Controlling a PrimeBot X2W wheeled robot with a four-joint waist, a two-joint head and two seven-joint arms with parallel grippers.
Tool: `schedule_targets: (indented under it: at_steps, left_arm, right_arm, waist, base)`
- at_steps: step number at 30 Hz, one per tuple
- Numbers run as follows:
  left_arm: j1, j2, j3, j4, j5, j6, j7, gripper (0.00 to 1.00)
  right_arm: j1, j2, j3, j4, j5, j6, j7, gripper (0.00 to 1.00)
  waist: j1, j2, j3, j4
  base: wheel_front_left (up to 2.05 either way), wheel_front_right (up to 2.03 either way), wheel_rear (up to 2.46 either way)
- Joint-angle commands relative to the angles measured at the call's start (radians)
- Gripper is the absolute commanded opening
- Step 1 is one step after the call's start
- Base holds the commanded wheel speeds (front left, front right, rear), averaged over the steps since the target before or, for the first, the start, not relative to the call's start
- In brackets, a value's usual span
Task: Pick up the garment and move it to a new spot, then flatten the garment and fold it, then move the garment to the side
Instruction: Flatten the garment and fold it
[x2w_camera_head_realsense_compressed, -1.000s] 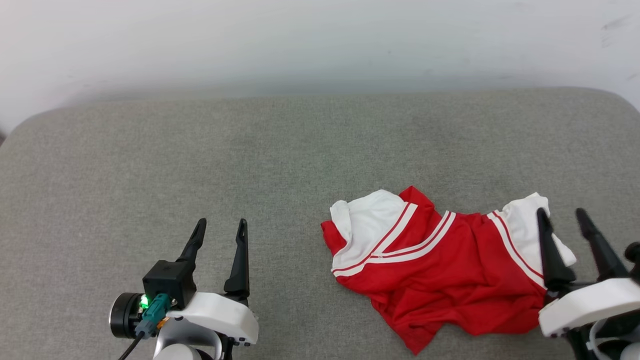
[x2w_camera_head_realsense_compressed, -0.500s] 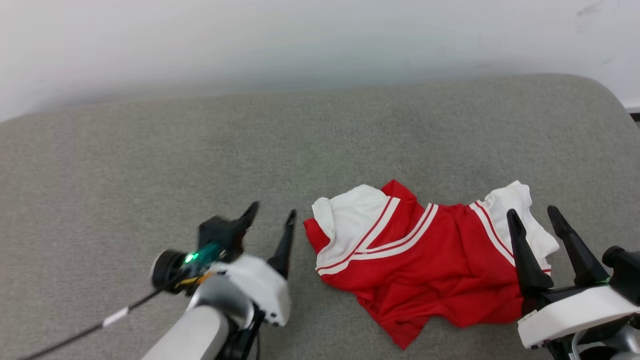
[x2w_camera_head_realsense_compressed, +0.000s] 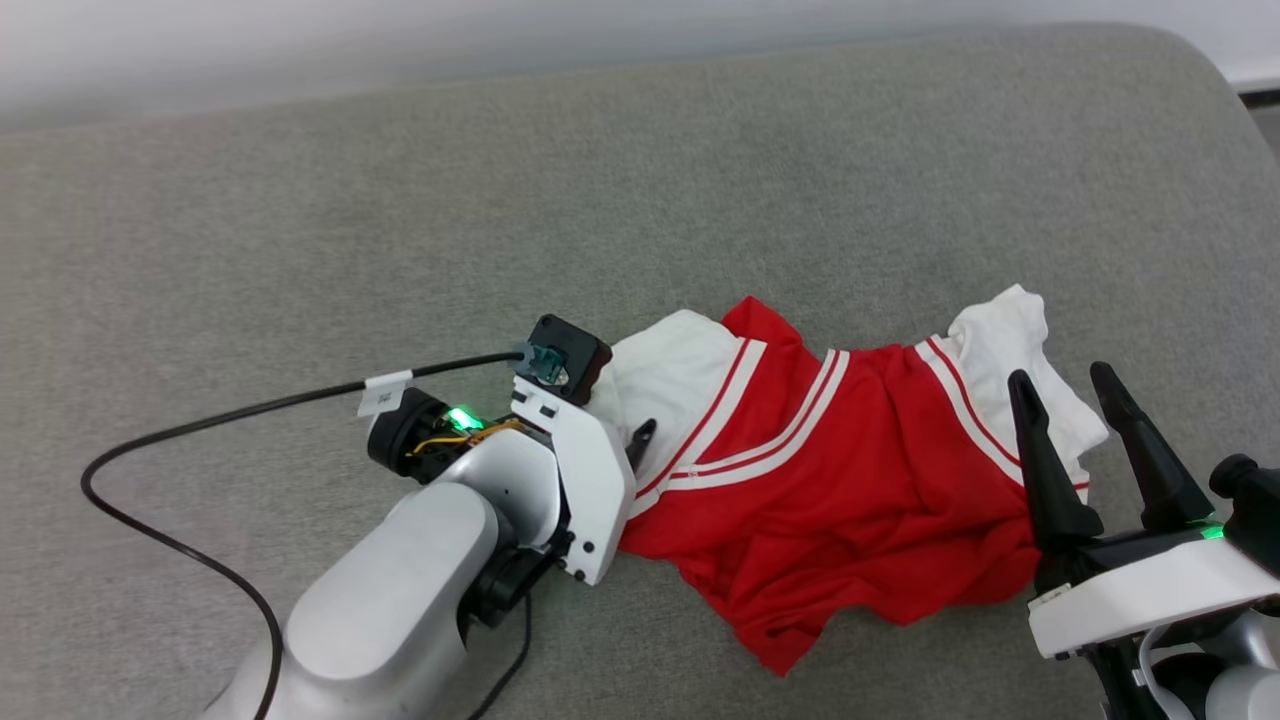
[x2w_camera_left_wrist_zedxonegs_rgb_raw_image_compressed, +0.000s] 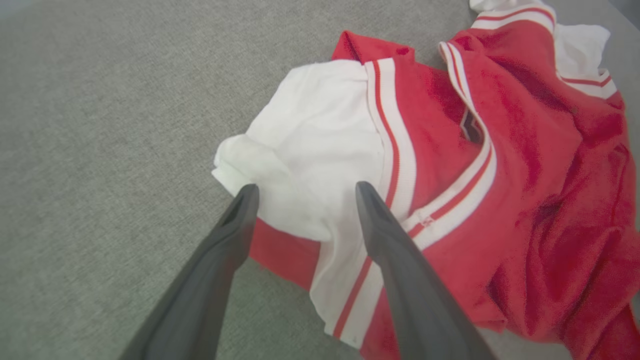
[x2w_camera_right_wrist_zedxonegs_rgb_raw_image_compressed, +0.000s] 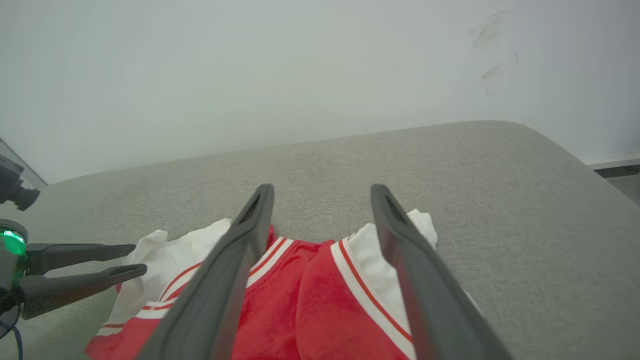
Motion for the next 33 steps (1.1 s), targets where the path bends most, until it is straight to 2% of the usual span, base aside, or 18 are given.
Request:
schedule_targets:
  at_steps: [1, 2, 3, 4, 5, 6, 12, 15, 20, 24, 28, 31, 32, 33]
  left_arm:
    - [-0.028, 0.006, -0.008, 0.019, 0.007, -0.005, 0.021, 1.00]
    - [-0.028, 0.006, -0.008, 0.019, 0.007, -0.005, 0.021, 1.00]
    - [-0.035, 0.006, -0.011, 0.029, 0.007, -0.008, 0.028, 0.87]
    - [-0.039, 0.006, -0.013, 0.039, 0.006, -0.011, 0.033, 0.40]
    - [-0.044, 0.007, -0.014, 0.045, 0.007, -0.013, 0.036, 0.10]
    - [-0.047, 0.007, -0.016, 0.052, 0.008, -0.017, 0.036, 0.00]
    - [-0.064, 0.020, 0.009, 0.029, 0.030, 0.003, -0.044, 0.00]
    - [-0.044, 0.037, 0.037, -0.010, 0.036, 0.031, -0.089, 0.00]
    - [0.063, 0.075, 0.109, -0.122, 0.001, 0.115, -0.151, 0.00]
    - [0.210, 0.104, 0.157, -0.208, -0.035, 0.191, -0.193, 0.00]
    - [0.353, 0.118, 0.207, -0.258, -0.080, 0.260, -0.233, 0.00]
    - [0.442, 0.112, 0.236, -0.265, -0.126, 0.290, -0.248, 0.02]
    - [0.465, 0.109, 0.245, -0.262, -0.139, 0.296, -0.252, 0.28]
    - [0.484, 0.104, 0.250, -0.256, -0.153, 0.297, -0.254, 0.95]
  right_arm:
    - [-0.017, 0.003, -0.002, 0.008, 0.010, -0.001, -0.010, 1.00]
    - [-0.017, 0.003, -0.002, 0.008, 0.010, -0.001, -0.010, 1.00]
    - [-0.020, 0.003, -0.001, 0.013, 0.012, -0.001, -0.013, 1.00]
    - [-0.022, 0.004, -0.002, 0.018, 0.015, -0.001, -0.019, 1.00]
    - [-0.022, 0.004, -0.005, 0.023, 0.017, -0.001, -0.022, 1.00]
    - [-0.023, 0.005, -0.005, 0.027, 0.017, -0.001, -0.024, 1.00]
    - [-0.031, 0.006, -0.018, 0.048, 0.022, -0.001, -0.035, 1.00]
    - [-0.029, 0.007, -0.028, 0.056, 0.025, -0.001, -0.032, 1.00]
    - [-0.020, 0.008, -0.041, 0.061, 0.029, -0.001, -0.023, 1.00]
    - [-0.009, 0.008, -0.052, 0.058, 0.024, -0.001, -0.013, 1.00]
    - [-0.009, 0.005, -0.055, 0.047, 0.019, -0.001, -0.003, 1.00]
    - [-0.009, 0.003, -0.055, 0.041, 0.018, -0.001, 0.005, 1.00]
    - [-0.008, 0.003, -0.056, 0.041, 0.017, -0.001, 0.007, 1.00]
    - [-0.008, 0.003, -0.055, 0.039, 0.016, -0.001, 0.011, 1.00]
  waist:
    - [0.0000, 0.0000, 0.030, -0.019]
    - [0.0000, 0.0000, 0.030, -0.019]
    - [0.0000, 0.0000, 0.034, -0.022]
    - [0.0000, 0.0000, 0.038, -0.023]
    - [0.0000, 0.0000, 0.042, -0.024]
    - [0.0000, 0.0000, 0.044, -0.025]
    - [0.0000, 0.0000, 0.046, -0.015]
    - [0.0000, 0.0000, 0.041, 0.003]
    - [0.0000, 0.0000, 0.029, 0.036]
    - [0.0000, 0.0000, 0.022, 0.065]
    - [0.0000, 0.0000, 0.018, 0.092]
    - [0.0000, 0.0000, 0.012, 0.105]
    - [0.0000, 0.0000, 0.009, 0.108]
    - [0.0000, 0.0000, 0.007, 0.110]
  base:
    - [0.00, 0.00, 0.00]
    - [0.00, 0.00, 0.00]
    - [0.00, 0.00, 0.00]
    - [0.00, 0.00, 0.00]
    - [0.00, 0.00, 0.00]
    - [0.00, 0.00, 0.00]
    - [0.00, 0.00, 0.00]
    - [0.00, 0.00, 0.00]
    - [0.00, 0.00, 0.00]
    - [0.00, 0.00, 0.00]
    - [0.00, 0.00, 0.00]
    - [0.00, 0.00, 0.00]
    - [0.00, 0.00, 0.00]
    - [0.00, 0.00, 0.00]
